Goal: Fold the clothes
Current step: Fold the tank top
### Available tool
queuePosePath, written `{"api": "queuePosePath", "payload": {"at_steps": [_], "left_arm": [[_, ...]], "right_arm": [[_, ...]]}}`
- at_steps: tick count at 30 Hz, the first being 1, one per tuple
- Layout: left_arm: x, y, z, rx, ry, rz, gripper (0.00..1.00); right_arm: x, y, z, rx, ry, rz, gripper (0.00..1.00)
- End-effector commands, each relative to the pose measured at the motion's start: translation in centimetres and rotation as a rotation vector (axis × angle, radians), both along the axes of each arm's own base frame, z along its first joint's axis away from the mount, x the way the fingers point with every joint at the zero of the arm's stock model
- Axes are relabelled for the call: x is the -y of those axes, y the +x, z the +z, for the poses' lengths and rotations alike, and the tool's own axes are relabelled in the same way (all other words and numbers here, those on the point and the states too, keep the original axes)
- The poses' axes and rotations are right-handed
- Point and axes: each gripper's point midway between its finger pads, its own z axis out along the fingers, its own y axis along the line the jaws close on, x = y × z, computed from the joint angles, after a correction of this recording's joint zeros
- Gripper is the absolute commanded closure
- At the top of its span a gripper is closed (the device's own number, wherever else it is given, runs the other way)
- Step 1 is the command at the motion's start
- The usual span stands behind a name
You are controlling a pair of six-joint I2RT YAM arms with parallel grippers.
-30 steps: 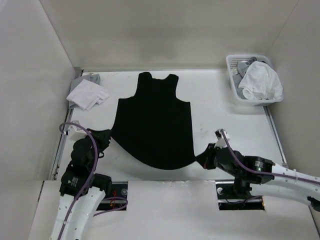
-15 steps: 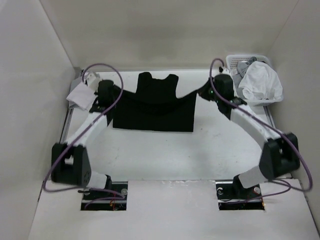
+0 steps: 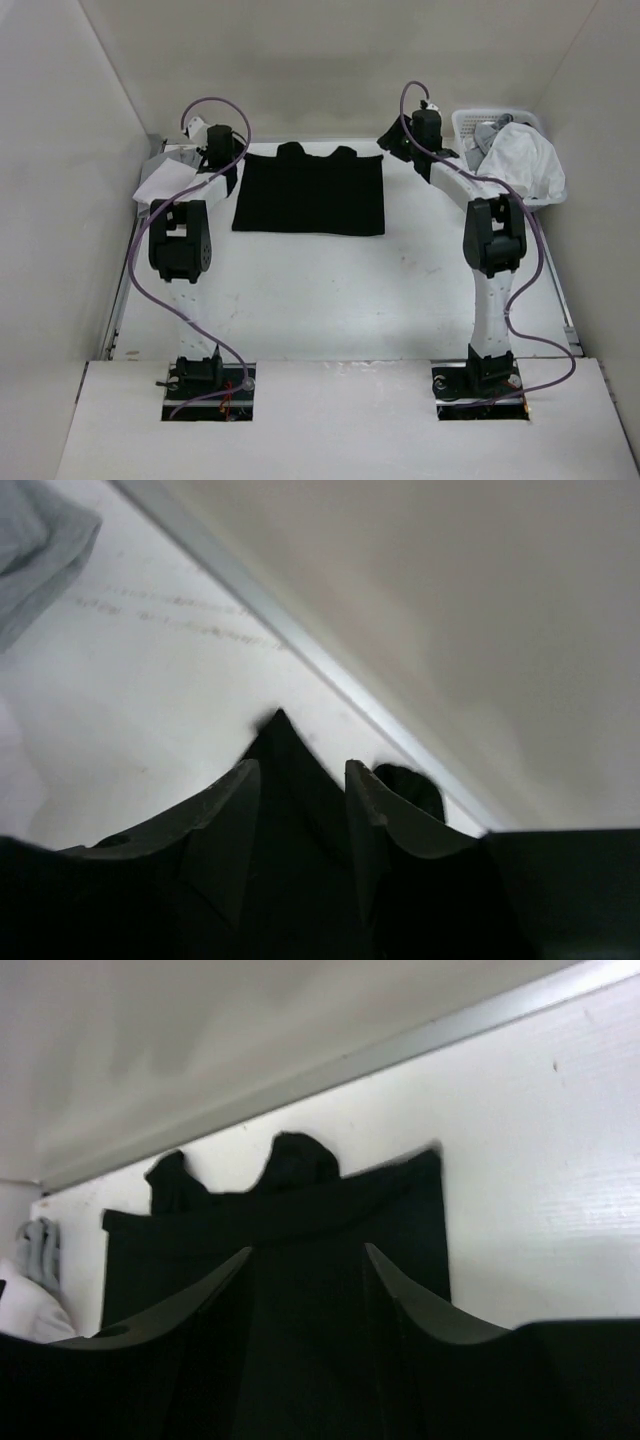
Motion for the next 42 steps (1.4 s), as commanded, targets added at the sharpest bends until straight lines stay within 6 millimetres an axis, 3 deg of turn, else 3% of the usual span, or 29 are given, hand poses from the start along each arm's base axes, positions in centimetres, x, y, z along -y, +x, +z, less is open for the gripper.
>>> {"api": "queuePosePath", "payload": {"at_steps": [1, 4, 6, 7, 8, 10, 12, 18, 21, 24, 29, 38, 42], "left_arm": [[0.7, -2.1, 6.0, 0.121, -0.006, -0.045, 0.60], [3.3, -7.7, 6.6, 0.164, 0.002, -0.085, 0.60], [4.3, -11.8, 4.5, 0.133, 0.006, -0.088, 0.60], [4.6, -13.6, 3.0, 0.101, 0.009, -0.087, 0.60], [4.7, -15.2, 1.5, 0.065, 0.011, -0.088, 0.60], [4.0, -18.1, -1.8, -0.019, 0.010, -0.081, 0.60], [3.0, -20.0, -3.9, -0.064, -0.061, -0.042, 0.58], [1.5, -20.8, -7.3, -0.128, -0.186, -0.056, 0.57], [1.6, -20.3, -8.4, -0.130, -0.264, -0.065, 0.56], [1.3, -19.9, -10.0, -0.150, -0.318, -0.059, 0.57], [0.2, -19.9, -12.0, -0.168, -0.363, -0.008, 0.66], [-0.6, -20.0, -12.7, -0.161, -0.366, 0.024, 0.85], [-0.6, -20.0, -12.7, -0.158, -0.359, 0.027, 0.90]], "right_arm": [[-0.3, -1.0, 4.8, 0.102, 0.012, 0.000, 0.47], [-0.5, -5.5, 4.3, 0.099, -0.002, -0.002, 0.52], [-0.8, -8.6, 2.8, 0.071, 0.005, 0.006, 0.72], [-1.1, -10.7, 1.5, 0.046, 0.010, 0.016, 0.91], [-1.2, -11.8, 0.6, 0.028, 0.012, 0.019, 0.97], [-1.3, -14.8, -1.3, -0.009, 0.019, 0.028, 1.00], [-1.4, -17.2, -2.9, -0.026, 0.030, 0.030, 0.95], [-1.0, -21.0, -5.3, -0.052, 0.049, 0.052, 0.71], [-0.7, -21.8, -6.1, -0.067, 0.049, 0.060, 0.66], [0.1, -21.7, -7.0, -0.081, 0.058, 0.045, 0.60], [-0.7, -21.1, -8.3, -0.112, 0.089, 0.050, 0.55], [-0.9, -20.2, -10.2, -0.178, 0.141, -0.008, 0.51], [-1.3, -19.9, -11.2, -0.214, 0.152, -0.008, 0.51]]}}
